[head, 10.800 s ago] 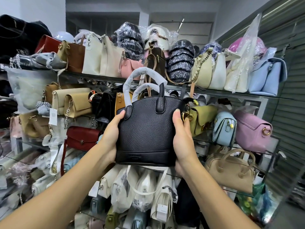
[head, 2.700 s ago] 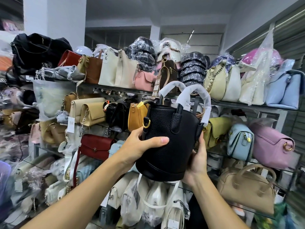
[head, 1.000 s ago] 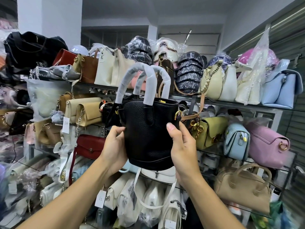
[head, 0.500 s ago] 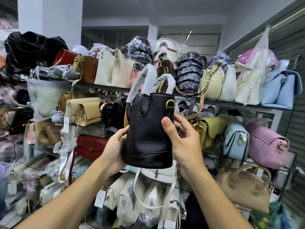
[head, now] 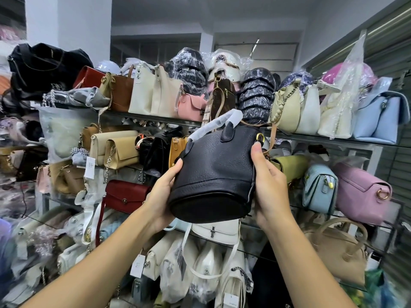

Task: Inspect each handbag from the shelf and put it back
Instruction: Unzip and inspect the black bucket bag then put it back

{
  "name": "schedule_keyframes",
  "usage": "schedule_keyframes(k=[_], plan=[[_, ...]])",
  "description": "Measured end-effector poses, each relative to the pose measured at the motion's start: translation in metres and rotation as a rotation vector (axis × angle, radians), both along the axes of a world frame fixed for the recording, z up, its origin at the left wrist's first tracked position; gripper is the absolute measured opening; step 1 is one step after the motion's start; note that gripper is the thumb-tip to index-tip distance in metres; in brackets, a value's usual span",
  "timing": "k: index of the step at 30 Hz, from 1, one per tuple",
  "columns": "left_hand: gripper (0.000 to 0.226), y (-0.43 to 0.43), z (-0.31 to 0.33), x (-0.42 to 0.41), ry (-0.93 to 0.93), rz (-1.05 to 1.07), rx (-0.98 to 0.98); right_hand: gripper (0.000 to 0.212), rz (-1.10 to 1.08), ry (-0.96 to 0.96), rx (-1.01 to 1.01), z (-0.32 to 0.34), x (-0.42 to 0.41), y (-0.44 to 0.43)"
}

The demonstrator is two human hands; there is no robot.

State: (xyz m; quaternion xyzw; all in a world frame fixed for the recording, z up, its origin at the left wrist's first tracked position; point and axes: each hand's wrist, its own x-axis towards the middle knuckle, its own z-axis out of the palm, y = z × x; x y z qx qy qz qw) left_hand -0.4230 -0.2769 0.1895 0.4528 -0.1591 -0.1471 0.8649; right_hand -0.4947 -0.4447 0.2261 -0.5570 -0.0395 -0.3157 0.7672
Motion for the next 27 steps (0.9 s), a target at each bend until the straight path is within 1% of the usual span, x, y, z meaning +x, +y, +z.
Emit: schedule_keyframes(k=[6, 10, 13, 15, 19, 21, 23, 25, 27], plan=[[0.060, -0.003, 0.002, -0.001, -0.042, 0.013, -0.021, 0.038, 0.016, 0.018, 0.044, 0.001, 0.001, -0.010], [0.066, -0.003, 0.005, -0.001, -0.054, 0.045, -0.036, 0.039, 0.063, 0.026, 0.135, -0.004, 0.002, -0.019], [0.064, -0.006, 0.008, -0.002, -0.092, 0.043, -0.028, 0.036, 0.128, 0.029, 0.227, -0.012, 0.005, -0.028], [0.058, -0.009, 0.011, -0.006, -0.117, 0.031, -0.030, 0.034, 0.166, 0.034, 0.263, -0.017, 0.008, -0.031], [0.049, -0.015, 0.014, -0.009, -0.163, 0.021, -0.043, 0.045, 0.215, 0.059, 0.304, -0.023, 0.013, -0.035], [0.051, -0.016, 0.014, -0.009, -0.175, 0.014, -0.042, 0.058, 0.226, 0.075, 0.310, -0.026, 0.018, -0.037], [0.055, -0.017, 0.016, -0.013, -0.185, 0.017, -0.017, 0.064, 0.244, 0.097, 0.346, -0.028, 0.021, -0.039], [0.060, -0.017, 0.017, -0.016, -0.214, 0.031, 0.010, 0.056, 0.291, 0.106, 0.385, -0.031, 0.022, -0.041], [0.065, -0.018, 0.016, -0.015, -0.224, 0.061, 0.041, 0.041, 0.314, 0.133, 0.409, -0.034, 0.022, -0.044]])
